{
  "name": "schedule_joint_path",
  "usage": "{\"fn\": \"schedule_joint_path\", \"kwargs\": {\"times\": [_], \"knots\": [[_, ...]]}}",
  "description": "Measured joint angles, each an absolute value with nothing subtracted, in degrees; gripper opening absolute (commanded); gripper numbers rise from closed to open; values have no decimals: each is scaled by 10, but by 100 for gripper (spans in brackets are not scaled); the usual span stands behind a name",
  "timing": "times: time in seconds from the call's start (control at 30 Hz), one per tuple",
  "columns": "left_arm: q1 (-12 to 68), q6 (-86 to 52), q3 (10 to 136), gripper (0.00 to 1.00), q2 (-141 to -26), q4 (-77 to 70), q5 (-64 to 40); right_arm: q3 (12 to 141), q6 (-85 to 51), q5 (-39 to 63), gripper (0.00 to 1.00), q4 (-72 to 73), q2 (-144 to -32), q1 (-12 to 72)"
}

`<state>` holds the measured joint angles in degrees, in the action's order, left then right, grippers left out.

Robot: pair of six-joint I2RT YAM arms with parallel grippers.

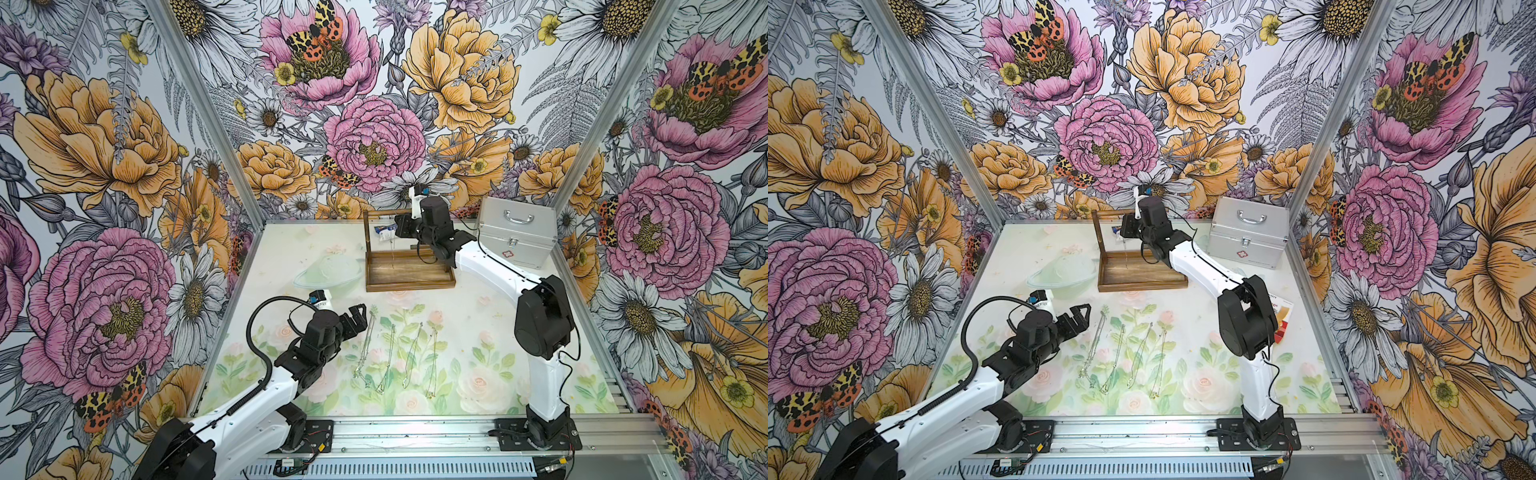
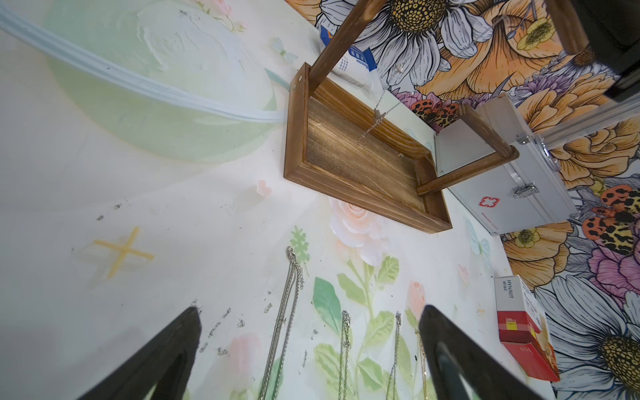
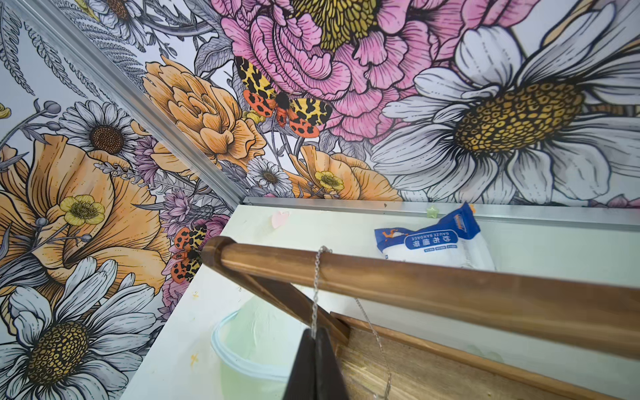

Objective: Take the necklace off the jewelry display stand
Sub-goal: Take off the necklace from the stand.

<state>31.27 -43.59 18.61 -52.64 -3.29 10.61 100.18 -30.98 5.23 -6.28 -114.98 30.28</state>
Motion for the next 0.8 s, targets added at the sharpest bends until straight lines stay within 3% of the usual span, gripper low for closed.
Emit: {"fn": "schedule_joint_path", "kwargs": {"times": [0.8], "knots": [[312,-436,186,99,-539,-33,99,854,-300,45,0,-49,-1024,178]]}}
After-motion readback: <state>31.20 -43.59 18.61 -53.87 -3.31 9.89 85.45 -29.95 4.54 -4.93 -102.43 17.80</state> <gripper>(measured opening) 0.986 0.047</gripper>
